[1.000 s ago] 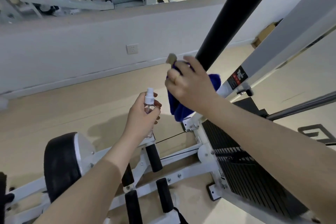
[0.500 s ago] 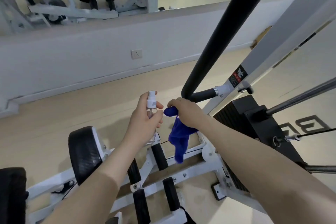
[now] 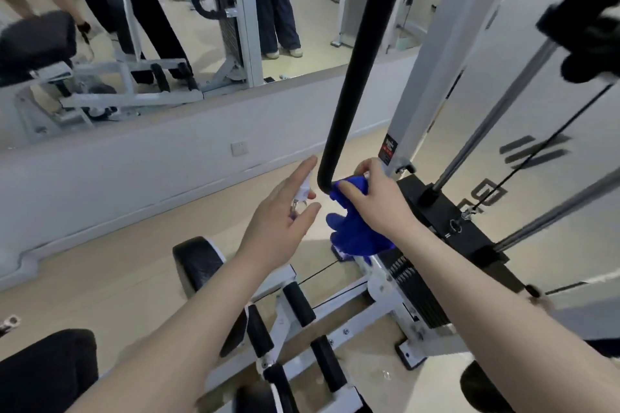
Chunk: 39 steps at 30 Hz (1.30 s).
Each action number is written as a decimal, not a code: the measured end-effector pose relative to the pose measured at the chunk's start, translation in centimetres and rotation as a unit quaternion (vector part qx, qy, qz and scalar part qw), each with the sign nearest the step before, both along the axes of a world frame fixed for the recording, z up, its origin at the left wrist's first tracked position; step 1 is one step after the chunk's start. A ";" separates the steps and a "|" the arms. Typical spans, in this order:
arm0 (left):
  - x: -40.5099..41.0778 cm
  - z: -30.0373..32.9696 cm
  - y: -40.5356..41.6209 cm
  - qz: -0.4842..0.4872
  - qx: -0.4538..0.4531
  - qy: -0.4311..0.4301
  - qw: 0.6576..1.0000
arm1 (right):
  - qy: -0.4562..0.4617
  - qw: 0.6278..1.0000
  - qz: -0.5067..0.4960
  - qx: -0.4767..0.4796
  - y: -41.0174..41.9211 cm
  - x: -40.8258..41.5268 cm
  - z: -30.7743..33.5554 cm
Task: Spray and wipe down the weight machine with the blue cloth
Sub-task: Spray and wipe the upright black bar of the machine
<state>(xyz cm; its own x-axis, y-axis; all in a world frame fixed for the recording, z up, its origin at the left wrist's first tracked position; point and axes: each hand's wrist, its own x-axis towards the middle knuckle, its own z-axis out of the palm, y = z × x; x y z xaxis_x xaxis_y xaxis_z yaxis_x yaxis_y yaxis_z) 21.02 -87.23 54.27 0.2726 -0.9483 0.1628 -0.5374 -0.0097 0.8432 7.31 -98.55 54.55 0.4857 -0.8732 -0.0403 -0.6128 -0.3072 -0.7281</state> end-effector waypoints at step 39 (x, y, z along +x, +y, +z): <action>-32.4 18.4 0.4 -0.111 -0.251 -0.077 0.958 | -0.135 0.912 0.014 -0.388 6.8 -34.6 25.1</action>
<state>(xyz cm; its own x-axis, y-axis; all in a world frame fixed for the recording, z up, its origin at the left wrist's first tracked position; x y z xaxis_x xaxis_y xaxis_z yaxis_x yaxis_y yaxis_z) -11.43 -86.83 72.71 0.0089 -0.7716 0.6361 -0.5969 0.5062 0.6224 -27.29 -91.76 79.60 0.4080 -0.5753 0.7089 -0.4273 -0.8065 -0.4086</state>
